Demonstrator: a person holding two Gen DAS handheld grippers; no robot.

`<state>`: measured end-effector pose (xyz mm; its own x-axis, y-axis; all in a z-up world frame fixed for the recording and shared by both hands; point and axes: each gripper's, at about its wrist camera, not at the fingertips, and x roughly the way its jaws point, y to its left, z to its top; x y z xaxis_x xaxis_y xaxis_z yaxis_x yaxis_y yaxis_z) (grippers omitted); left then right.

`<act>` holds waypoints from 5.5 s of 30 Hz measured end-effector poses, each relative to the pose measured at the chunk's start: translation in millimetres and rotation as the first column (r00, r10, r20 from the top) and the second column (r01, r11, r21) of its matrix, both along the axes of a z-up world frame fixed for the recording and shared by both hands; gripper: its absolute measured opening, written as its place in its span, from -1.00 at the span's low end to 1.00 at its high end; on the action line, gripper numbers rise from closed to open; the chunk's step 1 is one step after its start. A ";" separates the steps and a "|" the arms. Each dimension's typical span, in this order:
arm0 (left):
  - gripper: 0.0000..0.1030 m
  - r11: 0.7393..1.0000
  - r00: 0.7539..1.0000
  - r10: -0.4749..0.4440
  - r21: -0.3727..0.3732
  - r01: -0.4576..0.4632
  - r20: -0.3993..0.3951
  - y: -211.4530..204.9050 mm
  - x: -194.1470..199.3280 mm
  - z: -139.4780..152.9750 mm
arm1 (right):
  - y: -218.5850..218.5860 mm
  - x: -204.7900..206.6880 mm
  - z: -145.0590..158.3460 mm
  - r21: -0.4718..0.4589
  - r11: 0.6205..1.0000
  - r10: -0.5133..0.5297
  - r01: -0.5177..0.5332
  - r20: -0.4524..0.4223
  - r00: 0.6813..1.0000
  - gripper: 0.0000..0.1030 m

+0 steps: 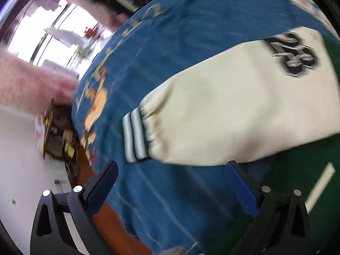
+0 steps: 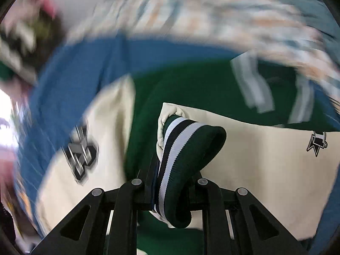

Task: Fold large clothes

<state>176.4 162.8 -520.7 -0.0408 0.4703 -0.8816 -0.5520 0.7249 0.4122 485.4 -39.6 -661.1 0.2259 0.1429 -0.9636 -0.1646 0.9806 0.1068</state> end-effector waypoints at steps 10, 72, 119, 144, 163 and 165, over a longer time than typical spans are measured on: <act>0.98 0.753 0.870 0.476 -0.570 -0.328 0.129 66.7 -50.6 -43.1 | -41.9 -35.5 17.6 0.192 0.978 -0.071 0.081 -0.060 0.996 0.34; -0.10 0.420 0.497 -0.790 -0.272 0.866 0.360 -429.4 168.9 1.6 | -323.8 -224.0 15.3 -0.189 0.740 -0.673 0.646 -0.169 0.721 0.74; -0.89 0.769 0.841 -0.517 -0.345 0.539 0.160 -96.5 -21.0 -15.1 | -324.7 -351.7 -11.8 0.047 0.813 -0.495 0.581 -0.469 0.731 0.73; 0.90 0.802 0.810 -0.584 -0.190 0.566 -0.054 -191.7 -60.6 -40.6 | -140.1 -347.4 -48.9 0.102 0.898 -0.302 0.427 -0.560 0.771 0.03; 1.00 0.795 0.812 -0.582 -0.242 0.557 -0.040 -170.3 -39.5 -63.3 | -233.4 -345.3 29.0 0.272 0.849 -0.257 0.452 -0.535 0.805 -0.08; 1.00 0.788 0.808 -0.590 -0.211 0.578 0.010 -179.2 -28.2 -39.4 | -285.2 -332.8 52.5 0.189 0.860 -0.362 0.475 -0.431 0.827 0.05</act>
